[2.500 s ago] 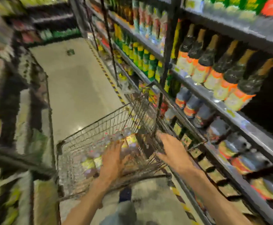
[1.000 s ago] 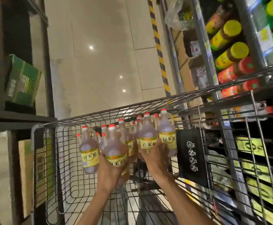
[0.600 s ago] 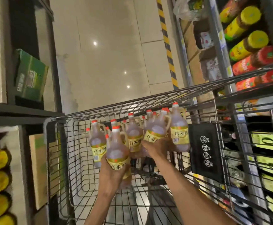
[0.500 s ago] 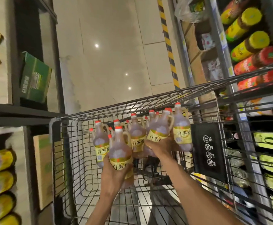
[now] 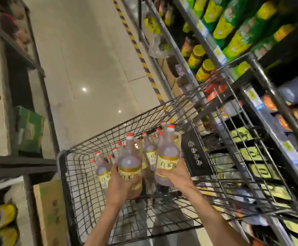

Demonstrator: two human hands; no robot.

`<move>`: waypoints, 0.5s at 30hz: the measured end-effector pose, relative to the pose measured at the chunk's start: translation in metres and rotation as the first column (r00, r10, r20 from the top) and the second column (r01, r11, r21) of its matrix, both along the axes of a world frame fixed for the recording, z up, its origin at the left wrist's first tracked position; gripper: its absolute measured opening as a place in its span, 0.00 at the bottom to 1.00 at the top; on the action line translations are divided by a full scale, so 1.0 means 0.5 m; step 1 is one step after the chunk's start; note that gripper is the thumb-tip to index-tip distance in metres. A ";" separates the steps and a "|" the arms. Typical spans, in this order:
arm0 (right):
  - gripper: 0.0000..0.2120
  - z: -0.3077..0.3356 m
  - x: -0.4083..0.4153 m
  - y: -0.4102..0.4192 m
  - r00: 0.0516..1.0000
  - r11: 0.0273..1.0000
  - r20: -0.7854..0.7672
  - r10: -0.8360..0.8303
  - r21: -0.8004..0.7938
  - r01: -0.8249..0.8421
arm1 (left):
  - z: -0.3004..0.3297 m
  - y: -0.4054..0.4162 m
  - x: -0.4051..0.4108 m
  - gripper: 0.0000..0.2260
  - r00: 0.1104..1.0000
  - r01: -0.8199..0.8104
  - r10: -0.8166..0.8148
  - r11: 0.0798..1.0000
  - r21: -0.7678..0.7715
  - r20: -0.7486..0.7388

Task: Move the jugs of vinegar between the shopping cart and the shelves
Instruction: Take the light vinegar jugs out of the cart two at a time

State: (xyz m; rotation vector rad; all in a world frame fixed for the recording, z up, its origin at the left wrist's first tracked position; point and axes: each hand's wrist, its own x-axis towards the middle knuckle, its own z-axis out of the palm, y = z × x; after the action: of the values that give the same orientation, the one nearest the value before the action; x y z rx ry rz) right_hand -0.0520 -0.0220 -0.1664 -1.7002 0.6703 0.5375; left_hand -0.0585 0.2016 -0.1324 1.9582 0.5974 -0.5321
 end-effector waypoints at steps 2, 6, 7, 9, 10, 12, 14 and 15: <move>0.32 0.081 -0.035 -0.029 0.997 0.997 0.056 -0.060 0.042 0.058 | 0.065 -0.023 0.000 0.39 0.995 0.084 -0.082 0.996 -0.027 0.058; 0.36 0.236 -0.114 -0.116 0.965 0.971 0.151 -0.215 0.141 0.194 | 0.195 -0.103 -0.002 0.34 0.953 0.268 -0.256 0.962 -0.053 0.164; 0.36 0.280 -0.133 -0.140 0.957 0.965 0.178 -0.228 0.171 0.198 | 0.228 -0.131 -0.004 0.34 0.935 0.319 -0.305 0.946 -0.055 0.181; 0.35 0.353 -0.174 -0.192 0.933 0.945 0.196 -0.303 0.185 0.268 | 0.287 -0.192 -0.003 0.34 0.886 0.420 -0.403 0.907 -0.025 0.230; 0.34 0.386 -0.199 -0.217 0.917 0.933 0.222 -0.333 0.220 0.285 | 0.315 -0.226 -0.006 0.32 0.864 0.456 -0.437 0.890 -0.021 0.250; 0.34 0.445 -0.245 -0.270 0.886 0.928 0.285 -0.367 0.174 0.329 | 0.363 -0.301 -0.014 0.31 0.824 0.512 -0.487 0.859 -0.013 0.290; 0.36 0.487 -0.295 -0.329 0.856 0.913 0.321 -0.407 0.161 0.374 | 0.402 -0.376 -0.029 0.36 0.783 0.569 -0.534 0.822 -0.021 0.318; 0.37 0.514 -0.322 -0.358 0.839 0.906 0.342 -0.422 0.170 0.387 | 0.419 -0.418 -0.036 0.39 0.762 0.601 -0.558 0.798 -0.039 0.328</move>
State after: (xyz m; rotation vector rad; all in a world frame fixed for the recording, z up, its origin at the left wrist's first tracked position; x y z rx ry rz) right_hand -0.2127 -0.2010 0.0906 -1.4574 0.6879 -0.0583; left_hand -0.0763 -0.0072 0.0770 2.0179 -0.2666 -0.6140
